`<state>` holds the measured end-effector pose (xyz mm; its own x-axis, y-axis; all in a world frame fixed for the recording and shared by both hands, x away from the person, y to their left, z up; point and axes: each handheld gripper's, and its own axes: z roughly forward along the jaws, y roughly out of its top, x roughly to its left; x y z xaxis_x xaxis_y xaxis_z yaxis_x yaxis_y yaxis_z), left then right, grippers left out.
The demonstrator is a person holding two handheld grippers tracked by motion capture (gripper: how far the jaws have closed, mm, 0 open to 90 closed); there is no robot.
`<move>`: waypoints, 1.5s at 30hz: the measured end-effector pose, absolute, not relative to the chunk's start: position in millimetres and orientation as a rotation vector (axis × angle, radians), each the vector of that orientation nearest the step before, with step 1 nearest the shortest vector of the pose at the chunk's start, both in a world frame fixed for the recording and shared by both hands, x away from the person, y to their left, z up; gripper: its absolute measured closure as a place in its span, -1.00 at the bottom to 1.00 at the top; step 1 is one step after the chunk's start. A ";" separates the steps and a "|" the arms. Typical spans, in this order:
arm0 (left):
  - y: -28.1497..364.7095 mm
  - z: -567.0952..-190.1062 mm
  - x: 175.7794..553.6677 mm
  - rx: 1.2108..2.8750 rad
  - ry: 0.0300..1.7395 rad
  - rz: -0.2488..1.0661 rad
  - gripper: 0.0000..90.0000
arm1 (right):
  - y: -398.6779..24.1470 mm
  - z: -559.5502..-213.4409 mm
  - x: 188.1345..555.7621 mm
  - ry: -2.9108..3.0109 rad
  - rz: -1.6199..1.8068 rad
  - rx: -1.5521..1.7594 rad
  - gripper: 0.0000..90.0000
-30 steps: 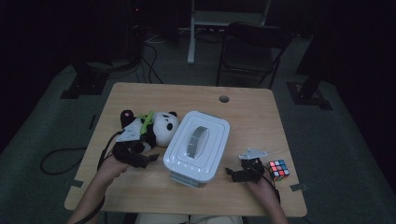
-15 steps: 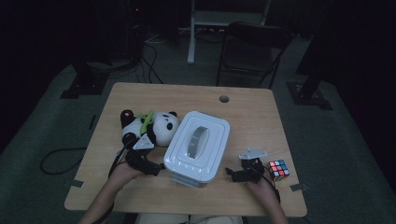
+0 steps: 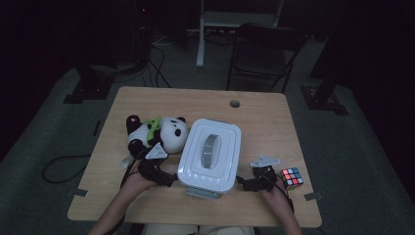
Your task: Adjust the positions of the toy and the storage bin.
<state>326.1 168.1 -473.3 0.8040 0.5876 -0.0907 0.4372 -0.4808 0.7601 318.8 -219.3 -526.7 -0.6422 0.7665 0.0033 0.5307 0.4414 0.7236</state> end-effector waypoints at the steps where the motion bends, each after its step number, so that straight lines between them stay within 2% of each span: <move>1: 167.5 -473.6 326.0 2.153 0.748 0.229 -0.90 | -219.3 -526.7 318.8 2.373 1.018 1.110 -0.72; 16: 182.1 -490.9 320.0 2.188 0.738 0.266 -0.90 | -219.9 -526.8 317.8 2.364 1.014 1.122 -0.72; 34: 213.5 -510.2 314.3 2.156 0.869 0.328 -0.90 | -219.8 -526.7 317.7 2.364 1.012 1.121 -0.72; 45: 214.6 -517.1 313.5 2.185 0.932 0.372 -0.90 | -219.8 -526.8 317.7 2.364 1.012 1.120 -0.72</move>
<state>313.5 214.6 -517.1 0.6965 0.7174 -0.0159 0.5092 -0.4785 0.7154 317.7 -219.8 -526.8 -0.6337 0.7735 0.0019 0.5351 0.4367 0.7232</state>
